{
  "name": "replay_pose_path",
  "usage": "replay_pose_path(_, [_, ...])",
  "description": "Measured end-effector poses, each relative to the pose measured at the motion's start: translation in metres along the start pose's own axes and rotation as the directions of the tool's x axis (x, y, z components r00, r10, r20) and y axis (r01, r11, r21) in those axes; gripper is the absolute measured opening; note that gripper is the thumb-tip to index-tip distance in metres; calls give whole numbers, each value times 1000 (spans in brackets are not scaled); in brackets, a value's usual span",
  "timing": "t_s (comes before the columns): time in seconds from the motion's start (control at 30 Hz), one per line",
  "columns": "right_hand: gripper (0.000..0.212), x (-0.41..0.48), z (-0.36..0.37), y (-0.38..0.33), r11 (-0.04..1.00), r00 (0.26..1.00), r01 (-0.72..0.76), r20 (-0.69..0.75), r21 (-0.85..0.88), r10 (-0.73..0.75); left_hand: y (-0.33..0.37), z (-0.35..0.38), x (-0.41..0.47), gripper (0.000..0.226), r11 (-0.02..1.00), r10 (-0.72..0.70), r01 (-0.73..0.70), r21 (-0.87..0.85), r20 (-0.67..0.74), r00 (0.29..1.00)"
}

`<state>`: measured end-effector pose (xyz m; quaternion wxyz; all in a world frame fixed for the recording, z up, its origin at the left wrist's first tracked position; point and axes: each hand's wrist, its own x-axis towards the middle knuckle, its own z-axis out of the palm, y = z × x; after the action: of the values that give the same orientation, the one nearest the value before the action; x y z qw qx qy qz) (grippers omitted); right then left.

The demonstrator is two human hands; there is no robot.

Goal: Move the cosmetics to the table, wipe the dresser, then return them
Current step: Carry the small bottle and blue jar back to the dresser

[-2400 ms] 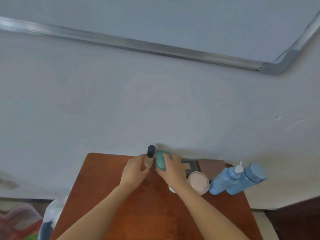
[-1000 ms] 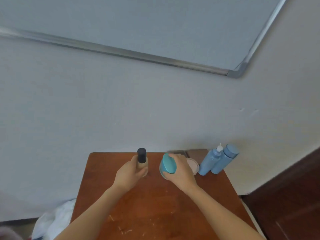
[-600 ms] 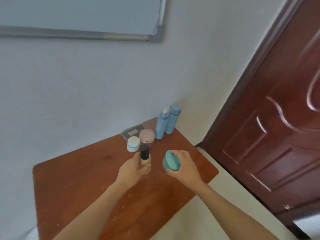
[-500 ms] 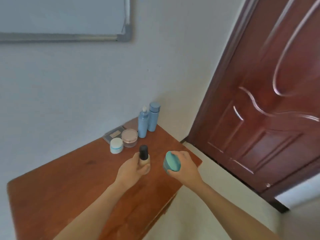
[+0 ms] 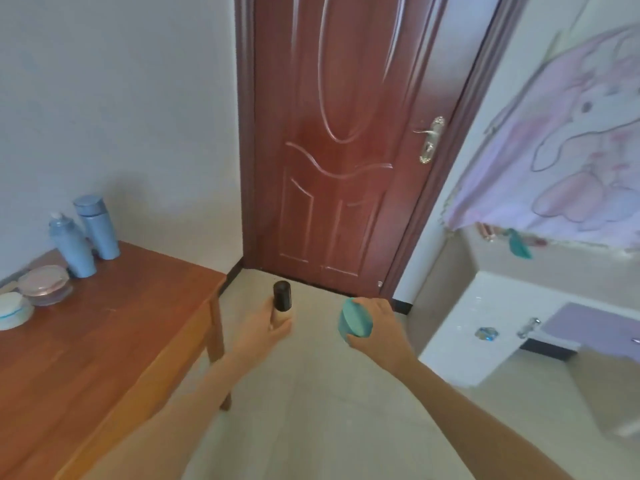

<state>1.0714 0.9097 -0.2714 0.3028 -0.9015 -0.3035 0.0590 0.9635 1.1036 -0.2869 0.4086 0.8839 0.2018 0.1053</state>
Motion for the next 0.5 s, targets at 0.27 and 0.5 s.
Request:
replay_pose_path(0.27, [58,-158,-104,129,940,922,-340,-203,-11,331,130,167,-32,41,967,247,-252,-23,294,923])
replay_pose_path(0.5, [59,-249,-164,189,836,762,-546,-387,48,520,214,258,-53,66,889,436,-453,-69,427,792])
